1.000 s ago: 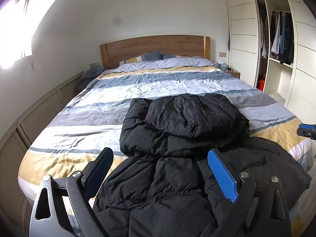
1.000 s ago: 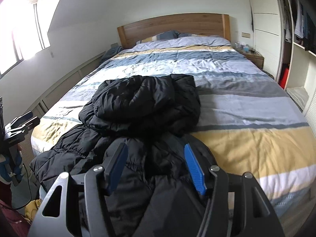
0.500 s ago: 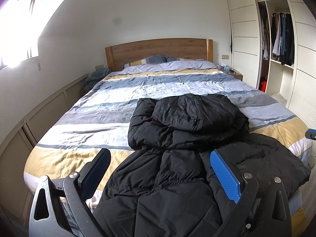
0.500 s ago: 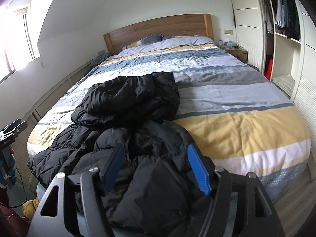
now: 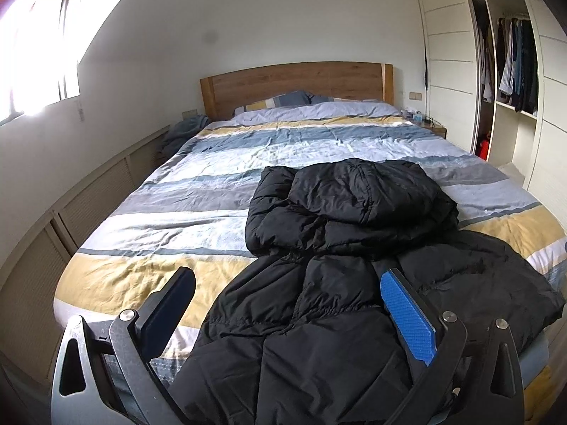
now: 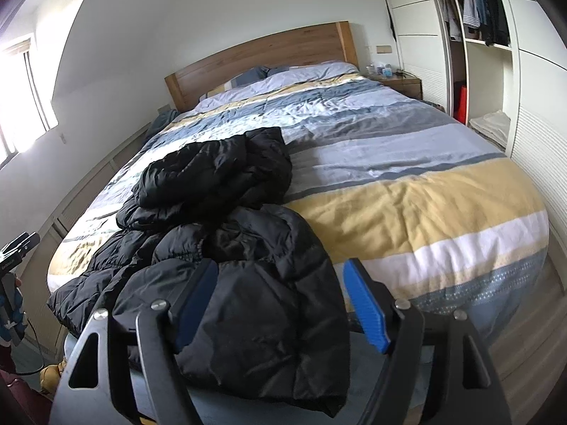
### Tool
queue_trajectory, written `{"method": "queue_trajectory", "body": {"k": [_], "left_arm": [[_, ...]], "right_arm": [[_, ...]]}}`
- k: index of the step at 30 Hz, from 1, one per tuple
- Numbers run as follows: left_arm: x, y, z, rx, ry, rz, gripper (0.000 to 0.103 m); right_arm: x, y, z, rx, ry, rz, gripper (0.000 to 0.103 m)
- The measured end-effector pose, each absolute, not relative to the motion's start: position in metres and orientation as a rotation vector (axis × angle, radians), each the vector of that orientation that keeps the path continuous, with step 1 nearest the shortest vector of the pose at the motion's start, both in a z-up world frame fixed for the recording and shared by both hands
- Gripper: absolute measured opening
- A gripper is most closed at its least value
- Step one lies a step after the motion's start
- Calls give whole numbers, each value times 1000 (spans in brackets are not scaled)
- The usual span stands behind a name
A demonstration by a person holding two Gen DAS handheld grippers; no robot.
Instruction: Fold large clothes
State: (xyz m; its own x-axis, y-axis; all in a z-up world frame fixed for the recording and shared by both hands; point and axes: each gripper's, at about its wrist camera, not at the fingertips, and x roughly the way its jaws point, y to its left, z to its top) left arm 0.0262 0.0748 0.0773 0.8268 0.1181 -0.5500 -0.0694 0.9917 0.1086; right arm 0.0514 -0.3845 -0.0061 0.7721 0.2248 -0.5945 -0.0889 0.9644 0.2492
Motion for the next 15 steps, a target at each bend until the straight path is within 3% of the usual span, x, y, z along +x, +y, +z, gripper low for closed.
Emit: {"method": "queue_trajectory", "body": {"k": [15], "left_arm": [[31, 113, 45, 51, 691, 168, 103]], "right_arm": [[63, -392, -33, 220, 749, 136, 73]]}}
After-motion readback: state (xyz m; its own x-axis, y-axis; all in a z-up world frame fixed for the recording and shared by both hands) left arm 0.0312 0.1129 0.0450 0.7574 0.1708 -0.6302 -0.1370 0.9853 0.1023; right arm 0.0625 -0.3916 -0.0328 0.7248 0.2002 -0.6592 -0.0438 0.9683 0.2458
